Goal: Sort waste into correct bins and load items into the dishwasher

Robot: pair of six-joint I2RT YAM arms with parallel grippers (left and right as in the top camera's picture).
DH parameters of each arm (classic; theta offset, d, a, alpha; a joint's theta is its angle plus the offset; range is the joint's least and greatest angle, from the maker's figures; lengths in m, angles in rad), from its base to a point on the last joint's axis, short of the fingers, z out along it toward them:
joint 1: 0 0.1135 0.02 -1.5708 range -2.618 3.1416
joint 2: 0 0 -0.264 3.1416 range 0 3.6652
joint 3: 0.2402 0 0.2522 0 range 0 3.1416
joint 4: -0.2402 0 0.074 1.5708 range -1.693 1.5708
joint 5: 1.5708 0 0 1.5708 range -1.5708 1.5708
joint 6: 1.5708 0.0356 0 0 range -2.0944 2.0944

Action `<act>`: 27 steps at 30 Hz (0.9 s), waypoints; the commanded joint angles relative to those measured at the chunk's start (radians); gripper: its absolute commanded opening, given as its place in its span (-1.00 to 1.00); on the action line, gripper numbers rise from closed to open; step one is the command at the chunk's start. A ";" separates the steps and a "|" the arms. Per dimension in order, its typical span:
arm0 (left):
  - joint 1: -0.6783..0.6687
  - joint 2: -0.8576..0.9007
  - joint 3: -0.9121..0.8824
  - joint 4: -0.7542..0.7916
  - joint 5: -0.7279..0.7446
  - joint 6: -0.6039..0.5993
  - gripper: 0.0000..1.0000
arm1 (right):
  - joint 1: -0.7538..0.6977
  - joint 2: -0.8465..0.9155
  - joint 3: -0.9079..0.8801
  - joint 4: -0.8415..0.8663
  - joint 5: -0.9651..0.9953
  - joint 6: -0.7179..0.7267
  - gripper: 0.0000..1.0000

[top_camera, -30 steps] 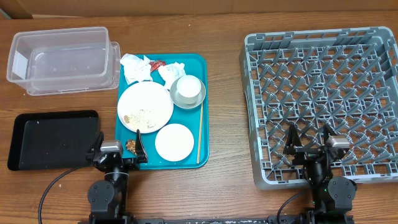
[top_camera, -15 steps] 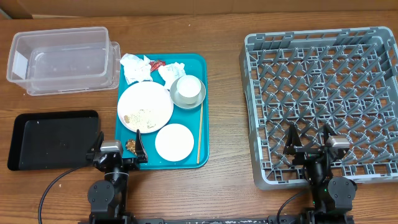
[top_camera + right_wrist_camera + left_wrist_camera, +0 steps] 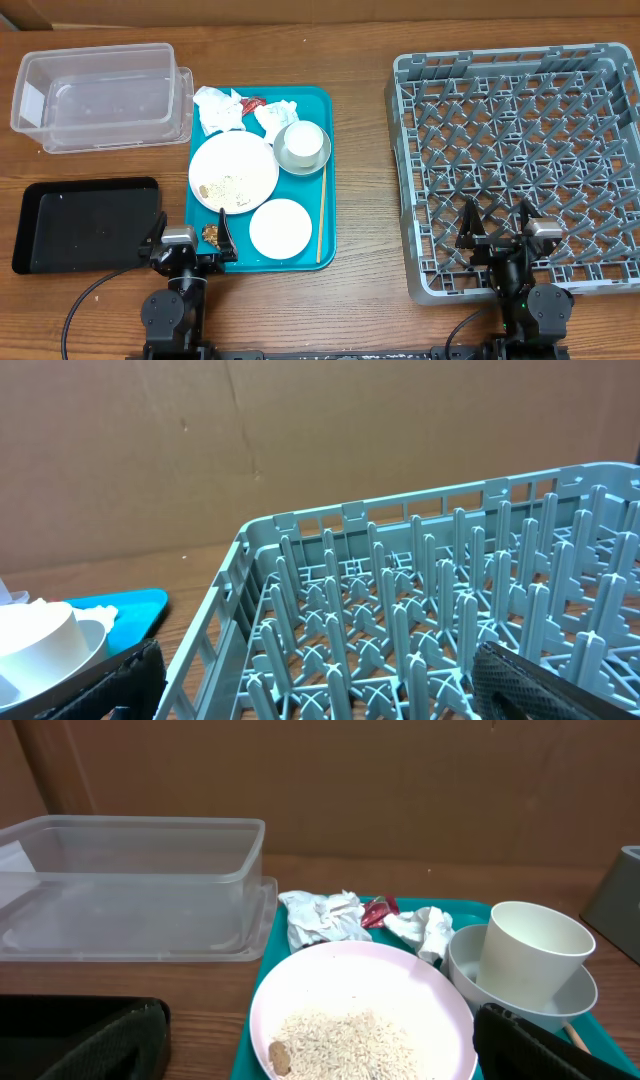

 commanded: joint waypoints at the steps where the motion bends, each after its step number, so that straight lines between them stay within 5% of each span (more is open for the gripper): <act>1: 0.006 -0.010 -0.004 0.003 -0.013 0.012 1.00 | -0.006 -0.009 -0.010 0.006 0.010 -0.006 1.00; 16: 0.006 -0.010 -0.004 0.029 0.003 -0.011 1.00 | -0.006 -0.009 -0.010 0.006 0.010 -0.006 1.00; 21: 0.003 -0.010 -0.004 0.055 0.504 -0.558 1.00 | -0.006 -0.009 -0.010 0.006 0.010 -0.006 1.00; 23: 0.003 -0.010 -0.004 0.081 0.560 -0.777 1.00 | -0.006 -0.009 -0.010 0.006 0.010 -0.006 1.00; 27: 0.004 -0.010 -0.004 0.131 0.558 -0.894 1.00 | -0.006 -0.009 -0.010 0.006 0.010 -0.006 1.00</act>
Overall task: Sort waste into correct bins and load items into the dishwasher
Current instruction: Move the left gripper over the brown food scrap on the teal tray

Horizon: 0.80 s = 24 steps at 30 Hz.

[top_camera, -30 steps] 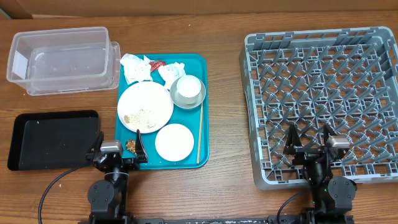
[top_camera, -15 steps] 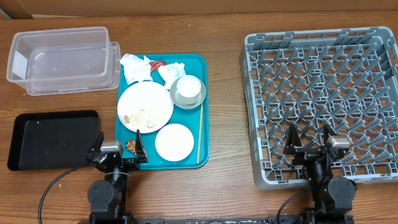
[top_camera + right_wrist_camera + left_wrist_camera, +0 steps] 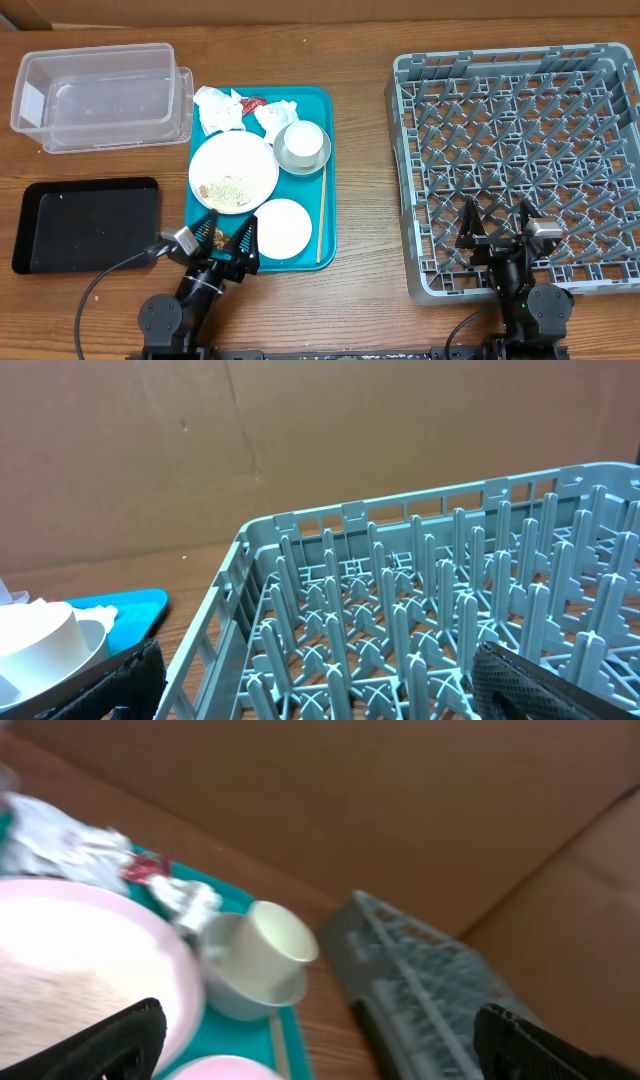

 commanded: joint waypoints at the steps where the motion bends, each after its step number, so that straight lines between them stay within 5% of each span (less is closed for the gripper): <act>1: 0.004 -0.010 -0.003 0.081 0.156 -0.260 1.00 | -0.006 -0.009 -0.010 0.006 0.009 -0.006 1.00; 9: 0.004 -0.010 0.065 0.192 0.263 -0.222 1.00 | -0.006 -0.009 -0.010 0.006 0.009 -0.006 1.00; 18: 0.004 0.084 0.305 -0.306 0.124 0.110 1.00 | -0.006 -0.009 -0.010 0.006 0.009 -0.006 1.00; 24: 0.004 0.325 0.395 -0.371 0.128 0.145 1.00 | -0.006 -0.009 -0.010 0.006 0.009 -0.006 1.00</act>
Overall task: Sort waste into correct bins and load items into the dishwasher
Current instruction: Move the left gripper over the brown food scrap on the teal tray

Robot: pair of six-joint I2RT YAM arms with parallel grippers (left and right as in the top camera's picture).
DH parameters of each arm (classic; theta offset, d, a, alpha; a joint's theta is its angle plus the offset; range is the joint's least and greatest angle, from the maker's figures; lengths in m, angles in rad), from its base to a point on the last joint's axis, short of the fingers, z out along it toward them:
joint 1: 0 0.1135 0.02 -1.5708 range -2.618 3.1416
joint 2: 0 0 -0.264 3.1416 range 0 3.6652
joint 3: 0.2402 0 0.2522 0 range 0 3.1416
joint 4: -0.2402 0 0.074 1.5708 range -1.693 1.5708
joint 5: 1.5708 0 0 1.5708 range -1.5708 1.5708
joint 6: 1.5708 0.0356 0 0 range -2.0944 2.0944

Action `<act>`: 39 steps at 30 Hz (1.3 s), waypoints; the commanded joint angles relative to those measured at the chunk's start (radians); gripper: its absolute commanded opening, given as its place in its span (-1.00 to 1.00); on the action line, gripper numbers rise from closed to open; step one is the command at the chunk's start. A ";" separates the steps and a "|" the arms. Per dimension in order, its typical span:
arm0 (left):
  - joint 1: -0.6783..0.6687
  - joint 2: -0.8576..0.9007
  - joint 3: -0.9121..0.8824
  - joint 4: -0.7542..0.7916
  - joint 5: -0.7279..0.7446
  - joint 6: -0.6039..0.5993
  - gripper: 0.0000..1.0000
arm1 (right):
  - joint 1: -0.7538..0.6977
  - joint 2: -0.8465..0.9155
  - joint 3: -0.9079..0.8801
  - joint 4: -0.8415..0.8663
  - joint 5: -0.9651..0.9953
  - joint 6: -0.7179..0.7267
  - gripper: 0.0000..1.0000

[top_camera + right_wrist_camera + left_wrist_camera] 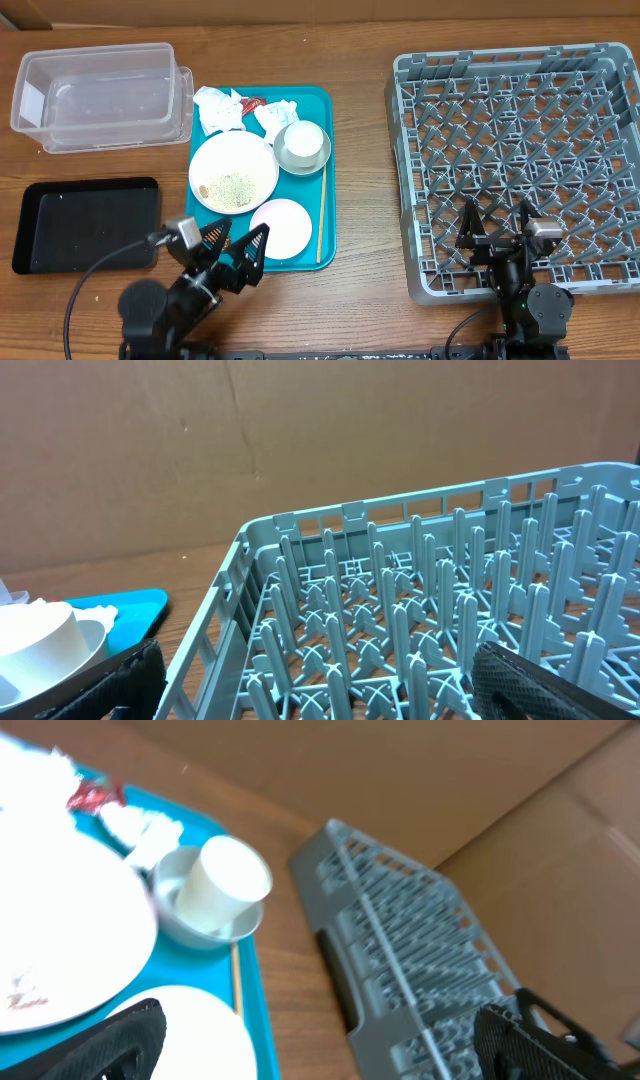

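A teal tray (327,120) holds a large plate with rice (233,172), a small white plate (282,224), a cup in a bowl (302,145), crumpled napkins (220,110), a red wrapper (252,102) and a chopstick (321,213). The grey dish rack (520,150) lies at the right. My left gripper (236,250) is open over the tray's front edge, its fingers beside the small plate (190,1040); its view shows the cup (232,880) and rack (420,970). My right gripper (497,228) stands open over the rack's front edge, with rack pegs (400,610) between its fingers.
A clear plastic bin (100,95) sits at the back left with a black tray (85,222) in front of it. Brown cardboard walls stand behind the table in both wrist views.
My left gripper has shifted slightly toward the table's front and looks down from higher and more to the right, with the small plate under its left finger. The right arm has not moved.
My left gripper first rested at the tray's front left corner, facing the rice plate and clear bin. Then it stood turned rightward over the tray's front edge. Now it is higher, facing the cup and rack. Nothing on the tray has moved; both grippers remain open.
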 commanded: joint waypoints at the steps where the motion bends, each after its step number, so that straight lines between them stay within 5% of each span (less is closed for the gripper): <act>1: 0.004 0.157 0.079 -0.022 -0.013 0.089 1.00 | -0.006 -0.009 -0.010 0.006 0.010 -0.006 1.00; 11: 0.004 0.682 0.525 -0.469 -0.058 0.348 1.00 | -0.006 -0.009 -0.010 0.006 0.010 -0.006 1.00; 18: -0.017 0.875 0.651 -0.486 0.043 0.374 1.00 | -0.006 -0.009 -0.010 0.006 0.010 -0.006 1.00; 28: -0.066 0.980 0.653 -0.682 -0.591 -0.047 1.00 | -0.006 -0.009 -0.010 0.006 0.010 -0.006 1.00; 36: -0.050 0.985 0.647 -0.697 -0.600 -0.040 1.00 | -0.006 -0.009 -0.010 0.006 0.010 -0.006 1.00; 39: -0.050 0.997 0.634 -0.702 -0.596 -0.121 1.00 | -0.006 -0.009 -0.010 0.006 0.010 -0.006 1.00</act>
